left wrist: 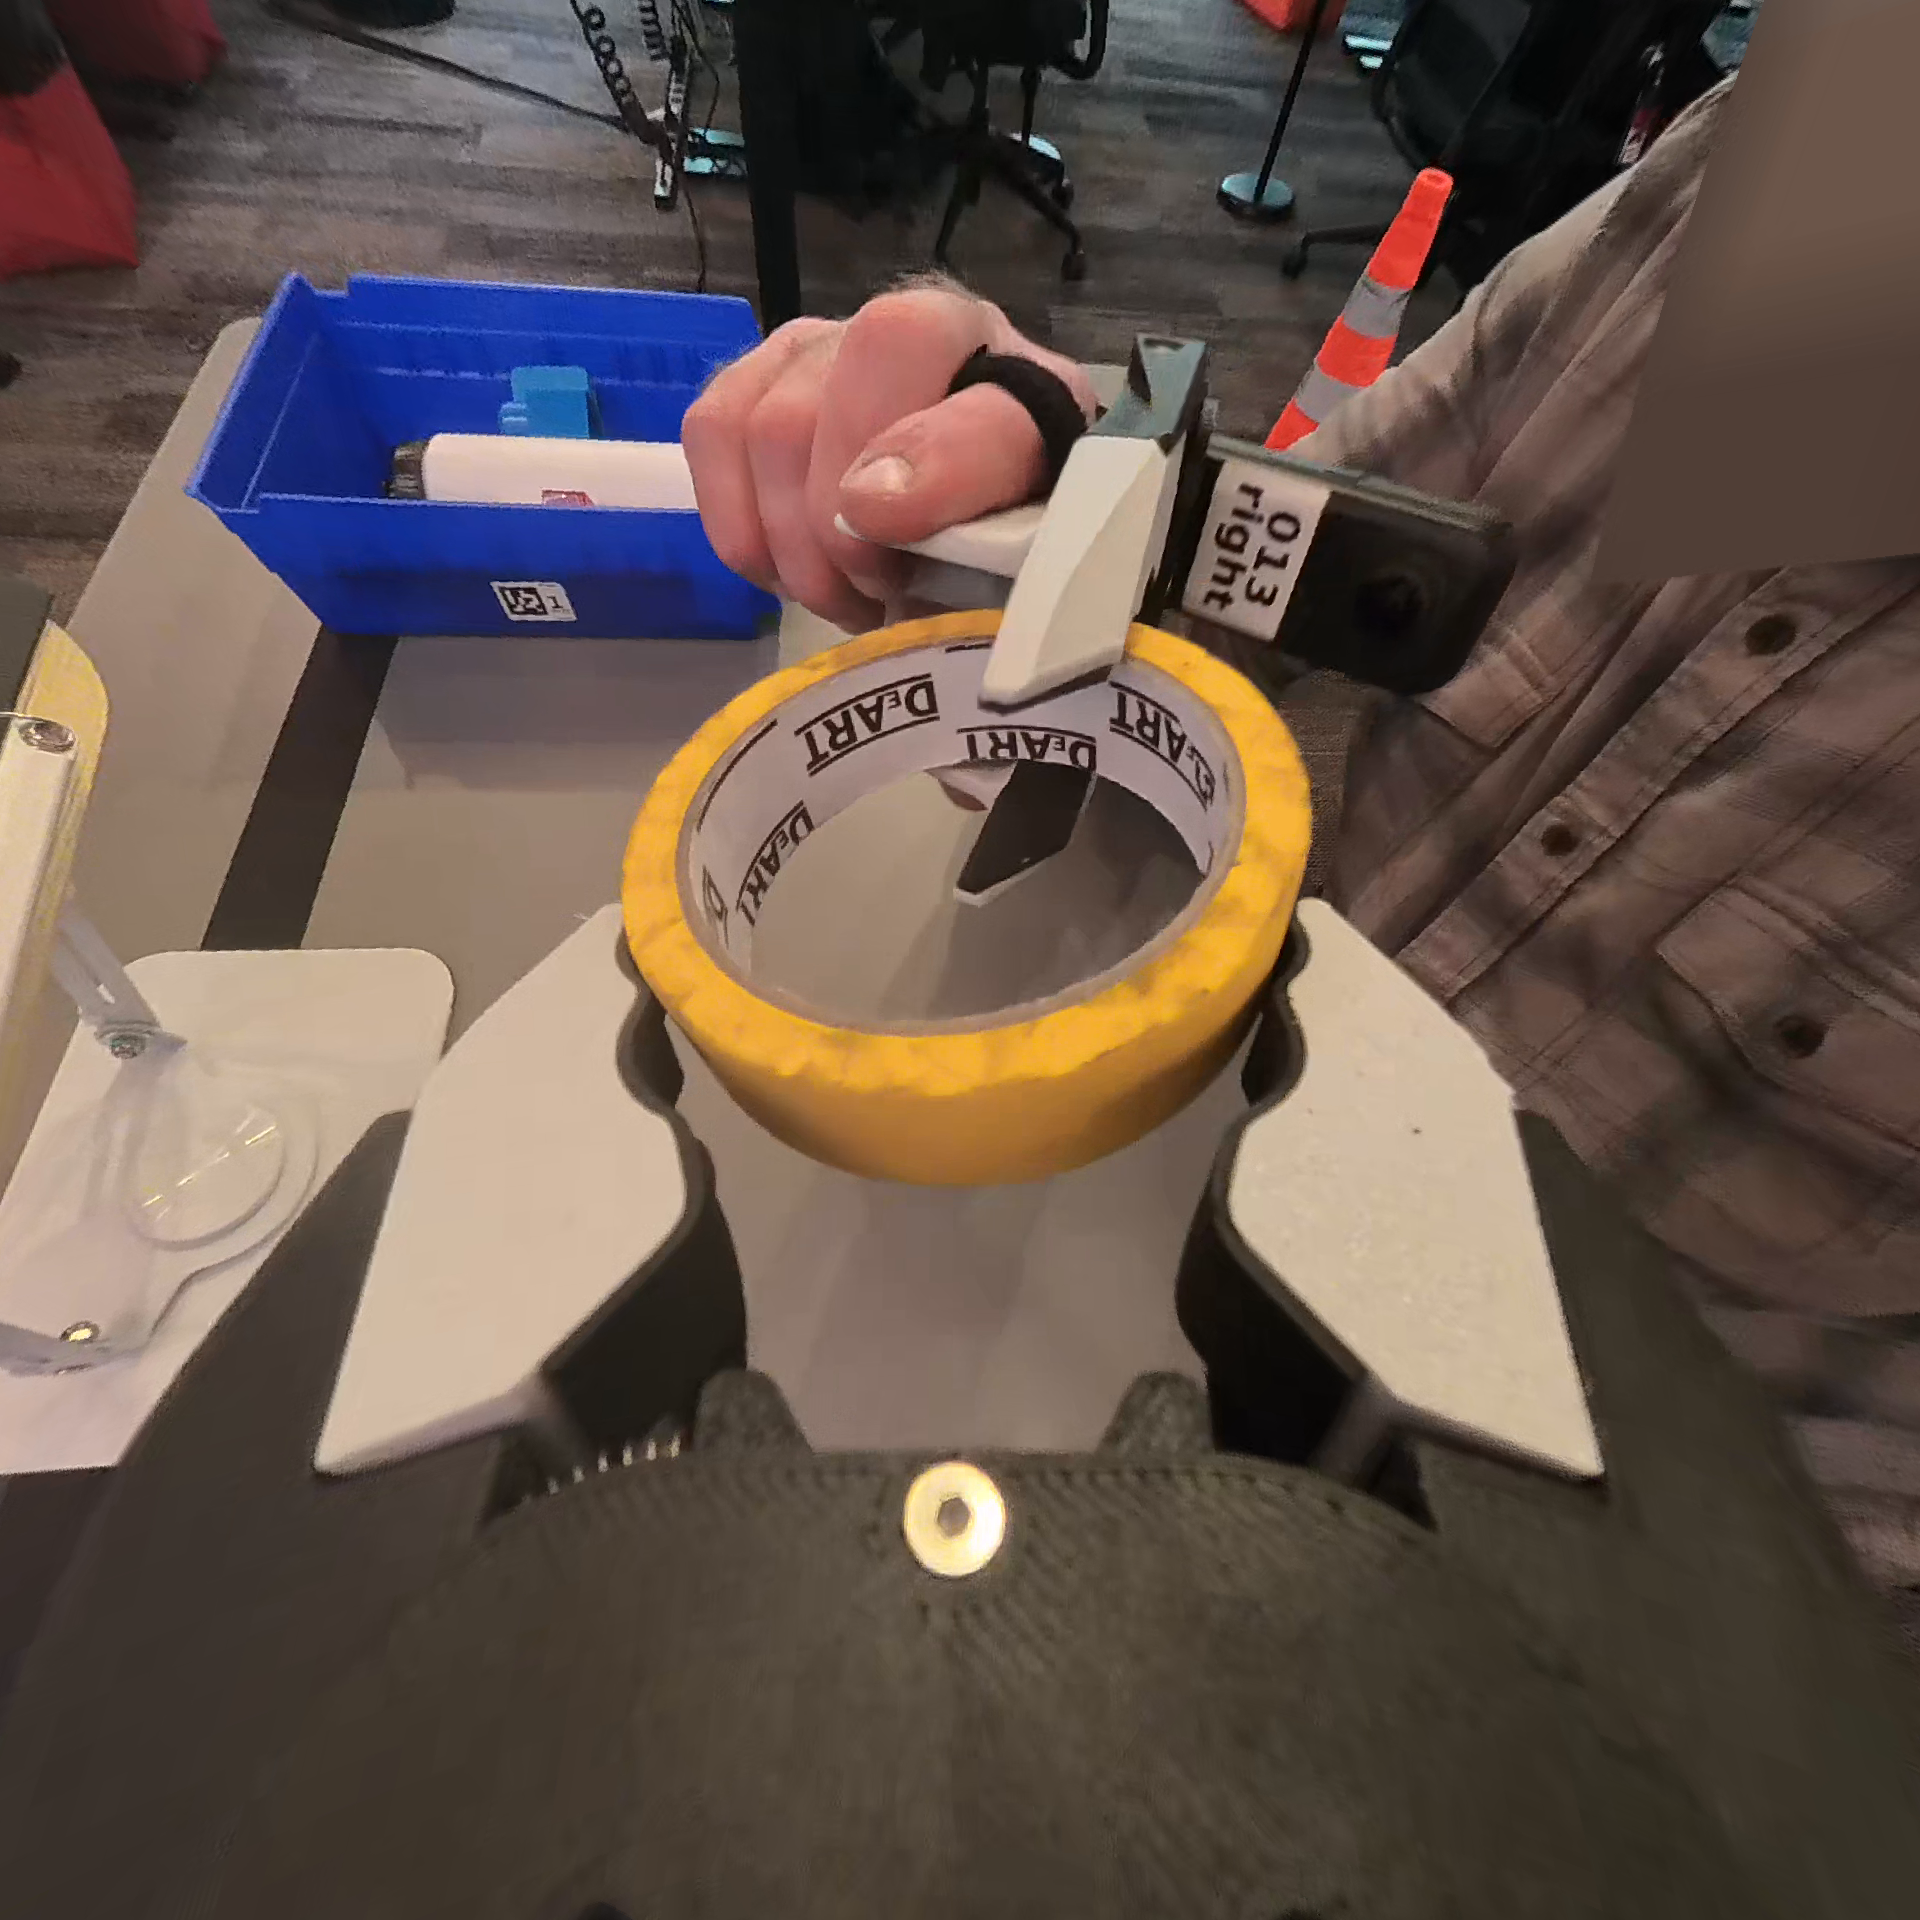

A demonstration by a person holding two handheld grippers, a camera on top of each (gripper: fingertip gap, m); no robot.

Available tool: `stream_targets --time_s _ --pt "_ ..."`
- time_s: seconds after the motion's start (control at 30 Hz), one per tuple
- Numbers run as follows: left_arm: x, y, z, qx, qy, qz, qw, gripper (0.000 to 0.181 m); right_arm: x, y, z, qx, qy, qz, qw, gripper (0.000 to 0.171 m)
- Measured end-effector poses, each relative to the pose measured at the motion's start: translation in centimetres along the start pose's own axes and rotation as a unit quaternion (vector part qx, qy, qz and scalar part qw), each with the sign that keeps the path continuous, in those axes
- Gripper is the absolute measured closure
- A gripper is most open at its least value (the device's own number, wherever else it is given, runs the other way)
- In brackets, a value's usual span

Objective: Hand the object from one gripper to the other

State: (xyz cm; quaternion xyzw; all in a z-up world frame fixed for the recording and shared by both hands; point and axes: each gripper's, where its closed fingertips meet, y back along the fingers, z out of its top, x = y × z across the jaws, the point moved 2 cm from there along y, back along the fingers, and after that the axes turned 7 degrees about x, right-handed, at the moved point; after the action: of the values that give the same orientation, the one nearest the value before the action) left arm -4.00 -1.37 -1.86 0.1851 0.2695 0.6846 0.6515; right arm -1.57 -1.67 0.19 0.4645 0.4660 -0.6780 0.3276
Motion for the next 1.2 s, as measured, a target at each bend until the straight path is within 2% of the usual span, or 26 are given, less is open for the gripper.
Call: stream_targets --time_s 0.13,0.23,0.33,0.4,0.5,0.57,0.6,0.63,0.7,0.77,0.87,0.97,1.03,1.2 --pt "0.9 0.1 0.4 0.019 -0.02 0.046 0.999 0.072 -0.7 -0.2 -1.4 0.024 -0.048 0.0 0.999 0.147" --pt "1.5 0.9 0.9 0.038 -0.092 0.14 0.985 0.078 -1.7 -0.2 -2.5 0.022 -0.151 0.016 0.988 0.146" --pt "1.8 1.8 1.8 0.053 -0.164 0.249 0.953 0.08 -2.1 -0.3 -4.1 0.027 -0.256 0.052 0.965 0.146" --pt "2.6 2.7 2.4 0.066 -0.208 0.338 0.915 0.08 -2.2 -0.5 -4.9 0.018 -0.348 0.087 0.933 0.147" --pt "2.9 3.2 2.8 0.085 -0.266 0.43 0.859 0.079 -2.4 -0.4 -5.7 -0.017 -0.481 0.135 0.866 0.146" --pt "3.1 3.0 2.8 0.101 -0.288 0.467 0.83 0.083 -2.8 -0.3 -6.1 -0.052 -0.549 0.15 0.821 0.146" --pt "3.0 2.8 2.9 0.093 -0.288 0.473 0.827 0.088 -3.2 -0.2 -6.3 -0.075 -0.58 0.146 0.798 0.146" --pt "2.8 2.5 3.0 0.073 -0.274 0.462 0.84 0.093 -3.6 0.0 -6.4 -0.104 -0.607 0.144 0.775 0.146" --pt "2.8 1.9 3.2 0.018 -0.209 0.432 0.877 0.092 -4.3 0.5 -6.5 -0.164 -0.653 0.137 0.726 0.146" --pt "2.8 1.6 3.8 -0.066 -0.148 0.392 0.905 0.097 -4.7 0.8 -6.6 -0.212 -0.69 0.125 0.68 0.146" --pt "2.4 0.6 4.6 -0.156 -0.097 0.329 0.926 0.103 -4.6 1.0 -6.6 -0.256 -0.718 0.114 0.637 0.147" --pt "1.9 -0.2 5.2 -0.216 -0.059 0.268 0.937 0.12 -4.3 1.1 -6.5 -0.276 -0.724 0.102 0.623 0.146" --pt "2.1 -0.5 5.1 -0.231 -0.048 0.256 0.937 0.147 -4.1 1.1 -6.3 -0.283 -0.725 0.1 0.62 0.147" --pt "2.5 -0.6 4.5 -0.231 -0.029 0.247 0.941 0.152 -3.7 0.9 -6.5 -0.273 -0.719 0.095 0.632 0.147"
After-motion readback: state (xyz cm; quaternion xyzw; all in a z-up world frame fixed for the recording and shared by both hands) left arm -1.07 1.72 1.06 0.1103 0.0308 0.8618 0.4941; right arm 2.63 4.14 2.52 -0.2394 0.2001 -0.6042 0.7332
